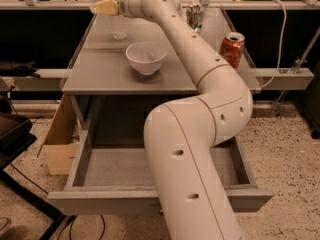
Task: Place water bottle into top drawer
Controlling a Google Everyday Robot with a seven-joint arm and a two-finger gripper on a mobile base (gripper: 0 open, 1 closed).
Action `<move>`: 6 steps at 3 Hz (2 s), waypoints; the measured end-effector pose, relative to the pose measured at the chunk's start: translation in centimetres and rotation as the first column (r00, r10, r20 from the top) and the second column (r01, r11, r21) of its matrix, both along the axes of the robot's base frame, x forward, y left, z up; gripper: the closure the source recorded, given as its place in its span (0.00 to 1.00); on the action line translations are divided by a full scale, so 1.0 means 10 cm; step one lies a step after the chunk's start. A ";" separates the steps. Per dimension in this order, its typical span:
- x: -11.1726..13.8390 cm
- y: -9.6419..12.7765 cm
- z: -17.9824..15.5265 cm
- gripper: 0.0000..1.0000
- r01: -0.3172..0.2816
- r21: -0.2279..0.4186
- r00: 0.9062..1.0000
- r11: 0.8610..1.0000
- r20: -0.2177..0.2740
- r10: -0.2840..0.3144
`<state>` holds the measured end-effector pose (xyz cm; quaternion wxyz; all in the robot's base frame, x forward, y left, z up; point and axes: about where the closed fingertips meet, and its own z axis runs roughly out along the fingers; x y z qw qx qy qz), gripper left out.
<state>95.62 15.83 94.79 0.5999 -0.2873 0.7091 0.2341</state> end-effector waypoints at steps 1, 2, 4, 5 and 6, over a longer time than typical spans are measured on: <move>0.00 0.00 0.00 0.27 0.000 0.000 1.000 1.000 0.000 0.000; 0.00 0.00 0.00 0.50 0.000 0.000 1.000 1.000 0.000 0.000; 0.00 0.00 0.00 0.96 0.000 0.000 1.000 1.000 0.000 0.000; -0.11 -0.20 0.28 1.00 -0.028 0.003 0.999 1.000 0.046 0.028; -0.49 -0.62 0.81 1.00 -0.092 -0.031 0.989 0.995 0.116 0.095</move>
Offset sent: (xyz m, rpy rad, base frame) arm 0.0000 0.0000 0.0000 0.0000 0.0000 0.0000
